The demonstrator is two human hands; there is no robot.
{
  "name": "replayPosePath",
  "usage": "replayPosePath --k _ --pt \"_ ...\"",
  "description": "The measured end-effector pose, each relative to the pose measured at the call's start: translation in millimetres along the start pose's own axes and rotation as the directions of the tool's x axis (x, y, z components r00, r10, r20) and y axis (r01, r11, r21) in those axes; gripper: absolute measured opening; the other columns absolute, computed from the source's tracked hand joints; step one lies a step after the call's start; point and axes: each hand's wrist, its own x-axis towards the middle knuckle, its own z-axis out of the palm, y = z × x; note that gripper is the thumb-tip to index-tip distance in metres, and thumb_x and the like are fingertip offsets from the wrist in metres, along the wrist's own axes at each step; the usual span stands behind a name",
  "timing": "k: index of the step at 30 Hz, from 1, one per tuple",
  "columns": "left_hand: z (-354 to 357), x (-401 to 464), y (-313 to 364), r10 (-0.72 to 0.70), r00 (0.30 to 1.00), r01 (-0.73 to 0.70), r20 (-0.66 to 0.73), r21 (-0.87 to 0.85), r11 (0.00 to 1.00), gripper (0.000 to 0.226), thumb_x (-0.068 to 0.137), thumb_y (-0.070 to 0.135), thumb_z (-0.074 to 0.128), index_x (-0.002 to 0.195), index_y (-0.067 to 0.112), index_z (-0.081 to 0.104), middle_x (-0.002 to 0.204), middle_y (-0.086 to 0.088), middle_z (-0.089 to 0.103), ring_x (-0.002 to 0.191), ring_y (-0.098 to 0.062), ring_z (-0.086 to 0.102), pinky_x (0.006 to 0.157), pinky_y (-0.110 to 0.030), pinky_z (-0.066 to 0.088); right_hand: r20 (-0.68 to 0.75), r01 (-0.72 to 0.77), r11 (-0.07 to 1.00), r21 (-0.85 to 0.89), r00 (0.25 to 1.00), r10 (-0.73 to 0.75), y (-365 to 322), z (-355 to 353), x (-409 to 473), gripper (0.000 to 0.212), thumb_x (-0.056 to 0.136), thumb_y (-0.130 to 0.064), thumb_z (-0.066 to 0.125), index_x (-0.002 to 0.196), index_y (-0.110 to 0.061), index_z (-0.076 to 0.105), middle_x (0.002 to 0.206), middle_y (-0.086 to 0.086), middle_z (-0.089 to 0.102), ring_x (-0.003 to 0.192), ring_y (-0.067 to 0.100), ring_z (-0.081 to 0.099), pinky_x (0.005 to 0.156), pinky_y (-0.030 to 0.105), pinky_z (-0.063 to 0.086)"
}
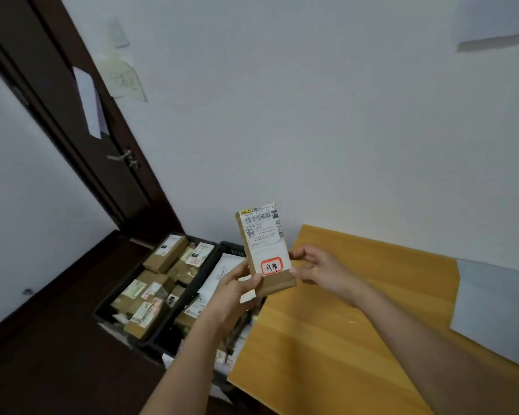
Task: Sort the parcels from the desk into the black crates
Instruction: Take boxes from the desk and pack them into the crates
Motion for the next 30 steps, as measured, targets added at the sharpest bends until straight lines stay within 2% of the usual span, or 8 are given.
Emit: replayPosePath --k 4,6,9,12,16,22,26,30 --pt "-103.1 -25.8 -1.3 -0.022 0.994 0.021 -0.105 -0.013 1.0 0.044 0.091 0.026 0.066 0.134 0.029 0.057 0.117 0.005 0.071 0.112 -0.016 0.063 0.098 -0.039 0.05 0.098 -0.029 0.998 -0.053 0.995 0.034 -11.1 95.5 39.9 0.016 0.094 -0.016 0.066 0.106 -0.024 0.06 0.112 -0.011 0.068 0.091 0.008 0.062 0.086 0.032 0.05" --pt "-146.8 -39.2 -0.5 -0.036 0.983 0.029 -0.177 -0.039 0.999 0.049 0.084 0.034 0.072 0.131 0.026 0.06 0.114 0.004 0.072 0.108 -0.015 0.065 0.089 -0.035 0.053 0.13 -0.033 0.997 -0.073 0.991 0.043 -21.5 139.2 53.4 0.027 0.094 -0.021 0.066 0.118 -0.028 0.058 0.117 -0.011 0.067 0.102 0.01 0.064 0.092 0.034 0.051" --pt "-199.7 -54.3 -1.3 -0.048 0.965 0.034 -0.256 -0.058 0.998 0.057 0.074 0.044 0.075 0.127 0.03 0.062 0.114 0.004 0.072 0.111 -0.019 0.064 0.099 -0.04 0.051 0.205 -0.037 0.995 -0.091 0.977 0.055 -35.4 192.8 69.5 0.039 0.095 -0.025 0.065 0.129 -0.037 0.05 0.117 -0.008 0.064 0.098 0.01 0.068 0.088 0.029 0.052" --pt "-243.8 -62.4 -6.9 -0.074 0.948 0.045 -0.308 -0.101 0.994 0.039 0.084 0.041 0.071 0.123 0.037 0.065 0.115 0.002 0.071 0.11 -0.023 0.064 0.093 -0.038 0.052 0.268 -0.055 0.99 -0.127 0.959 0.088 -41.1 234.4 90.2 0.043 0.095 -0.03 0.064 0.134 -0.038 0.048 0.117 -0.003 0.063 0.09 0.009 0.071 0.088 0.029 0.053" --pt "-287.2 -62.6 -14.3 -0.12 0.926 0.06 -0.358 -0.176 0.983 0.033 0.091 0.037 0.066 0.124 0.035 0.066 0.117 0.001 0.069 0.106 -0.024 0.061 0.082 -0.033 0.051 0.323 -0.069 0.987 -0.146 0.939 0.113 -43.9 277.6 122.6 0.043 0.095 -0.027 0.064 0.133 -0.037 0.048 0.112 0.0 0.064 0.091 0.01 0.07 0.092 0.032 0.054" --pt "-348.5 -49.8 -23.7 -0.16 0.891 0.078 -0.426 -0.205 0.976 0.03 0.092 0.034 0.065 0.122 0.03 0.068 0.112 -0.001 0.071 0.103 -0.023 0.063 0.087 -0.037 0.051 0.389 -0.104 0.983 -0.151 0.908 0.155 -35.2 334.6 176.0 0.047 0.093 -0.032 0.066 0.136 -0.04 0.047 0.121 0.0 0.06 0.108 0.016 0.063 0.092 0.033 0.054" --pt "-395.2 -31.9 -14.4 -0.19 0.858 0.098 -0.477 -0.21 0.973 0.023 0.092 0.036 0.064 0.107 0.022 0.074 0.12 -0.014 0.066 0.103 -0.024 0.063 0.091 -0.041 0.053 0.422 -0.131 0.983 -0.126 0.89 0.173 -33.5 373.7 216.7 0.05 0.094 -0.032 0.064 0.14 -0.039 0.046 0.119 -0.004 0.061 0.107 0.011 0.061 0.091 0.032 0.053" --pt "-443.6 -4.9 17.5 -0.254 0.816 0.161 -0.519 -0.218 0.963 0.032 0.096 0.038 0.058 0.074 0.021 0.073 0.112 -0.015 0.069 0.106 -0.026 0.058 0.096 -0.043 0.05 0.458 -0.149 0.981 -0.122 0.869 0.189 -44.9 405.7 263.5 0.057 0.093 -0.029 0.066 0.145 -0.037 0.042 0.126 -0.005 0.057 0.109 0.011 0.062 0.097 0.036 0.052"
